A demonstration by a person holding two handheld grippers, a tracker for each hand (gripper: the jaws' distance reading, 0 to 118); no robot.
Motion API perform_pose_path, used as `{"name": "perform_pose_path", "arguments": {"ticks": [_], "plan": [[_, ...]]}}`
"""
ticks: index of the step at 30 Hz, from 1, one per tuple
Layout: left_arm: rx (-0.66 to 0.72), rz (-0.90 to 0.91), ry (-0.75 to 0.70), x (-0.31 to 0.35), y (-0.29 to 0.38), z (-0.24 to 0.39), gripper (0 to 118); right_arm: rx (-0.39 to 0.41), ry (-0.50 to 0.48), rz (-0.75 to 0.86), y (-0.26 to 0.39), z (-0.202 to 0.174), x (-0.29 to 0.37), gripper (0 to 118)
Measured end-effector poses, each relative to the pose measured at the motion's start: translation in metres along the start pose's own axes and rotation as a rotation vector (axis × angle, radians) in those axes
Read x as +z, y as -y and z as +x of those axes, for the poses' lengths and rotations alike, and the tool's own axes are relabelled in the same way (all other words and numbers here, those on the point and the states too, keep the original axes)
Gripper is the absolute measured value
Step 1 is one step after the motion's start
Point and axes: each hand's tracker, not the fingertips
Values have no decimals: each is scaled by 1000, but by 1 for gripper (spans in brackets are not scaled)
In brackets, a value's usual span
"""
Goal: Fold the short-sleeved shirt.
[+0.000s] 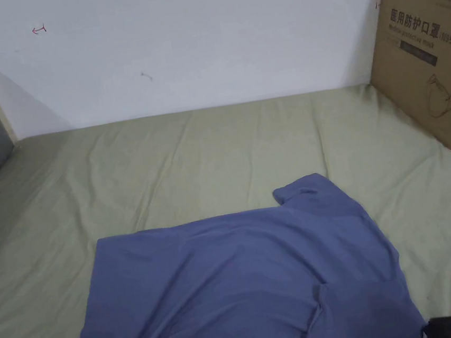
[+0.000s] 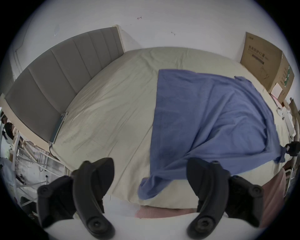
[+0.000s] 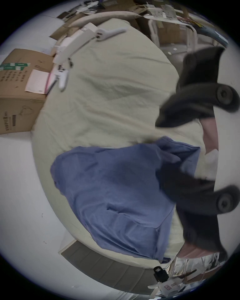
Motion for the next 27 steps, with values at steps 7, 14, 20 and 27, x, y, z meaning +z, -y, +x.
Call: {"name": "perform_pose_path", "arguments": {"ticks": [7, 14, 20, 27], "plan": [[11, 72, 77, 14, -45, 20, 84, 36, -75, 140, -49, -29, 20, 69], [-51, -27, 113, -19, -35, 48, 0, 30, -48, 85, -31, -61, -24, 0], [8, -66, 118, -66, -75, 43, 0, 56, -32, 79, -55, -79, -49, 0], [58, 10, 138, -143, -184, 34, 33, 82, -70, 92, -103, -102, -78, 0]]}}
